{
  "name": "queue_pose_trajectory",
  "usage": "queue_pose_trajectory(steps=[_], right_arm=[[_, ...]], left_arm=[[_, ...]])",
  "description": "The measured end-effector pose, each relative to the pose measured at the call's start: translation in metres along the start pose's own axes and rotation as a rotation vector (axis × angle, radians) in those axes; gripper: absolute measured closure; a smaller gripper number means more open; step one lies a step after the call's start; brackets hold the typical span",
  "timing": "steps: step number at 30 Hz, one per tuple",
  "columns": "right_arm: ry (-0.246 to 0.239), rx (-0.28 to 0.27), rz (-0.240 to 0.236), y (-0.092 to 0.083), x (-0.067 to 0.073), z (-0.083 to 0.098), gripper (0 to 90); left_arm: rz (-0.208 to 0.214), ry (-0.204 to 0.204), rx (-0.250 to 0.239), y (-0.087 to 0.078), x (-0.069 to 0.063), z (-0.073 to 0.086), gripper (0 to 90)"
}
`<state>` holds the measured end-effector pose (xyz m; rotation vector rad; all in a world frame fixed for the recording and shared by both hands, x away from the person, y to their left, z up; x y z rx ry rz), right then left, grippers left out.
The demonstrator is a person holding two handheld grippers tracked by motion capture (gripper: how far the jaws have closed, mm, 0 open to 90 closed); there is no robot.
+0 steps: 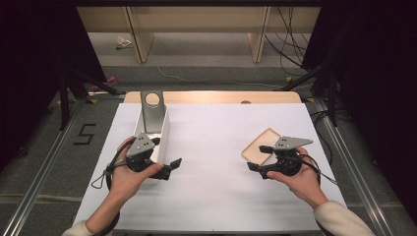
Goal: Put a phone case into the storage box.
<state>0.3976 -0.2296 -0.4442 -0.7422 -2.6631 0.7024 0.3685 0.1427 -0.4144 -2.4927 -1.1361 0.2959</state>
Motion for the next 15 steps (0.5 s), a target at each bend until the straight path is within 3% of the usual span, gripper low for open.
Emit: queue_pose_trajectory(steps=[9,15], right_arm=[[-0.007,-0.003,0.000,-0.004,0.002,0.000,19.7],[-0.006,-0.006,-0.001,-0.003,0.002,0.000,19.8]], left_arm=[[0.027,0.059,-0.008,-0.005,-0.040,0.023,0.0],[0.039,0.092,0.005,-0.001,-0.045,0.031,0.0]])
Point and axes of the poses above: each handheld gripper's, and its own axes: y roughly forward along the jaws, z roughly out of its underside, x roughly to its left, the point moved 3 cm from there along y, roughly forward along the jaws, and after that the axes turned 5 degrees about -z, right-handed, at the moved point
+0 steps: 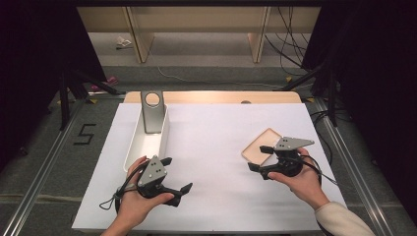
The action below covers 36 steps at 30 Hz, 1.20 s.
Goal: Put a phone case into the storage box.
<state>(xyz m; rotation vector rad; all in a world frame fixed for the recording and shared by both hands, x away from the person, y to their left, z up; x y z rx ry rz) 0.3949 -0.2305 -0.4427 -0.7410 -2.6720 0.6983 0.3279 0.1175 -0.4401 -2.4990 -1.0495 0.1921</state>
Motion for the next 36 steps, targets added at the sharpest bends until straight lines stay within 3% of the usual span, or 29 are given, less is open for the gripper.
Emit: queue_pose_trajectory(steps=[19,21,26,36], right_arm=[[0.019,-0.004,0.033,-0.003,-0.008,0.000,23.1],[0.022,-0.005,0.054,-0.004,-0.010,0.000,28.8],[0.067,0.010,0.095,-0.007,-0.020,-0.001,52.9],[0.112,0.099,0.146,0.002,-0.034,0.002,77.3]], left_arm=[[-0.003,-0.021,0.004,0.004,0.006,0.004,0.0],[-0.013,-0.016,-0.002,0.004,0.009,0.004,0.0],[-0.036,-0.017,-0.018,0.005,0.019,0.005,0.0],[-0.055,-0.016,-0.019,0.006,0.033,0.012,0.0]])
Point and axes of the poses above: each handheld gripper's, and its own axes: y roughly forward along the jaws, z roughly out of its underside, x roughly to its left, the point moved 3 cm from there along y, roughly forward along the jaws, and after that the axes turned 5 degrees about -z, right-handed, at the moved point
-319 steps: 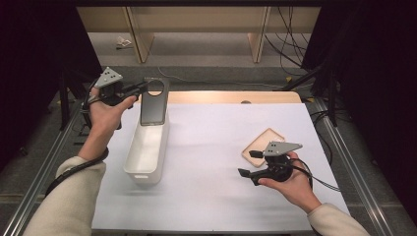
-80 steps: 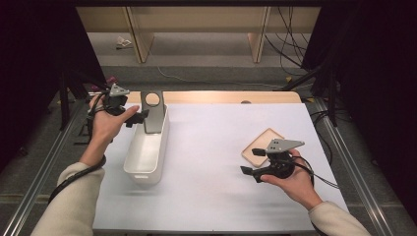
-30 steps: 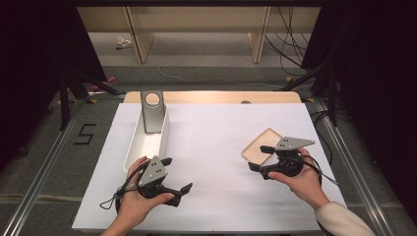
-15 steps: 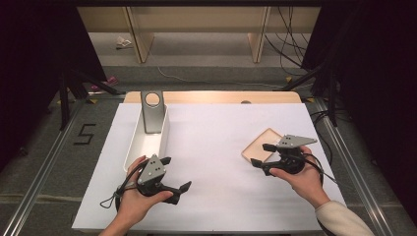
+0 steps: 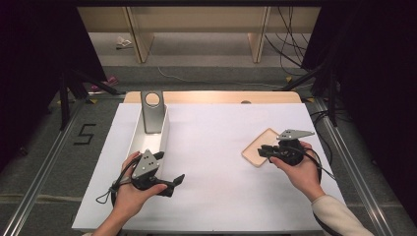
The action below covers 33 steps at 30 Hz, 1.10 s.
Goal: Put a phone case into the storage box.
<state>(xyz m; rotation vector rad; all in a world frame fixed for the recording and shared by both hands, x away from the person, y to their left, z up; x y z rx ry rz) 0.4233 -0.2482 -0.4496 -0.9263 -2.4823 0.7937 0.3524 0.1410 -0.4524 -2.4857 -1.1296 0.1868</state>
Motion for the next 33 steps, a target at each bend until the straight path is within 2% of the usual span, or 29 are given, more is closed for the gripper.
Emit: queue_pose_trajectory(steps=[4,6,8,18,22,26,33], right_arm=[[-0.005,0.040,0.007,0.005,0.001,-0.001,87.6],[-0.009,0.062,0.014,0.008,0.002,-0.002,90.0],[-0.010,0.084,0.022,0.011,0.002,-0.002,90.0],[0.002,0.203,0.061,0.034,-0.004,0.001,90.0],[0.005,0.243,0.059,0.038,-0.005,0.005,90.0],[0.008,0.276,0.059,0.040,-0.004,0.007,90.0],[0.009,0.303,0.071,0.042,-0.007,0.010,90.0]], left_arm=[[-0.002,0.005,0.006,0.001,0.002,0.002,0.0],[-0.004,0.019,0.013,0.002,0.002,0.003,0.0],[-0.008,0.032,0.018,0.002,0.002,0.003,0.0],[-0.008,0.031,0.023,0.002,0.003,0.004,0.0],[-0.009,0.035,0.028,0.002,0.002,0.005,0.0],[-0.009,0.037,0.029,0.002,0.002,0.005,0.0],[-0.009,0.035,0.029,0.002,0.003,0.005,0.0]])
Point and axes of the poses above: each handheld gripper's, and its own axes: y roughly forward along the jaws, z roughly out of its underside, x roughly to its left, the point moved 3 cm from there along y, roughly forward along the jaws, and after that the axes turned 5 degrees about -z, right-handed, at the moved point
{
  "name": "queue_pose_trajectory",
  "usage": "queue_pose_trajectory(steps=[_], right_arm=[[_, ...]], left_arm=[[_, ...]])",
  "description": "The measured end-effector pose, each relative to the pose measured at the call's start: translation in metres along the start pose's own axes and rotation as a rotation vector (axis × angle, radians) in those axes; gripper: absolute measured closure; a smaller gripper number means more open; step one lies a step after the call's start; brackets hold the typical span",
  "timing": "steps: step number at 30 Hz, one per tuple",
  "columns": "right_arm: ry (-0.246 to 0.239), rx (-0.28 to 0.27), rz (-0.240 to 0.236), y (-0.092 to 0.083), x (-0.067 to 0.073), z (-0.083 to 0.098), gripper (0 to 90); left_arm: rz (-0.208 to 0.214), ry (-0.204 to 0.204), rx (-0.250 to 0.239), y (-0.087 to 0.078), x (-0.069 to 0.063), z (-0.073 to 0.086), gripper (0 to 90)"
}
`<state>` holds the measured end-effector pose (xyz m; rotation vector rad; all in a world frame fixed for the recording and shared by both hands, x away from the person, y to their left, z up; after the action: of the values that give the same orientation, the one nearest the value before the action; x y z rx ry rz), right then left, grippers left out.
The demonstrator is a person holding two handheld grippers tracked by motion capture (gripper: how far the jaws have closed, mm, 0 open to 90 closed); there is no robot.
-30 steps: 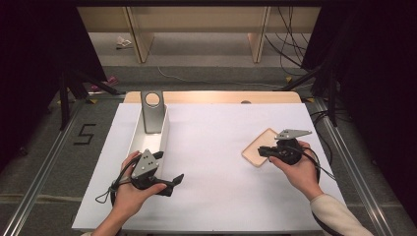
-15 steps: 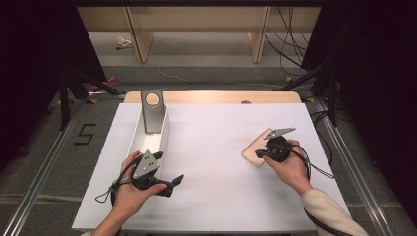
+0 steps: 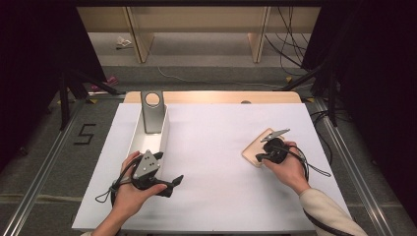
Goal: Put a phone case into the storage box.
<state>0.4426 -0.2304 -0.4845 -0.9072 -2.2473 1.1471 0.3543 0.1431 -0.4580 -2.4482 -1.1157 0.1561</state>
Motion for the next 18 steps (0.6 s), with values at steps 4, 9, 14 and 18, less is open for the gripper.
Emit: queue_pose_trajectory(steps=[4,9,14,18], right_arm=[[0.002,0.016,0.001,0.0011,-0.0013,0.0013,90.0],[-0.011,0.040,0.002,0.0032,-0.0014,0.0026,90.0],[-0.019,0.058,0.003,0.0019,-0.0022,0.0034,90.0],[-0.031,0.086,0.010,-0.0004,-0.0032,0.0046,90.0]], left_arm=[[-0.001,0.000,0.000,-0.0002,0.0004,0.0000,0.0],[-0.002,0.000,0.001,-0.0003,0.0006,0.0002,0.0],[-0.003,0.000,0.000,-0.0008,0.0010,0.0004,0.0],[-0.004,-0.001,-0.001,-0.0013,0.0012,0.0003,0.0]])
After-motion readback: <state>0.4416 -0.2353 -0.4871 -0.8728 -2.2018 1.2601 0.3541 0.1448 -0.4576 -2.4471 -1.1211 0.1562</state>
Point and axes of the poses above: each handheld gripper's, and its own axes: y roughly forward along the jaws, z roughly out of its underside, x roughly to its left, the point moved 3 cm from there along y, roughly forward along the jaws, and after that the axes turned 5 degrees about -z, right-handed, at the moved point
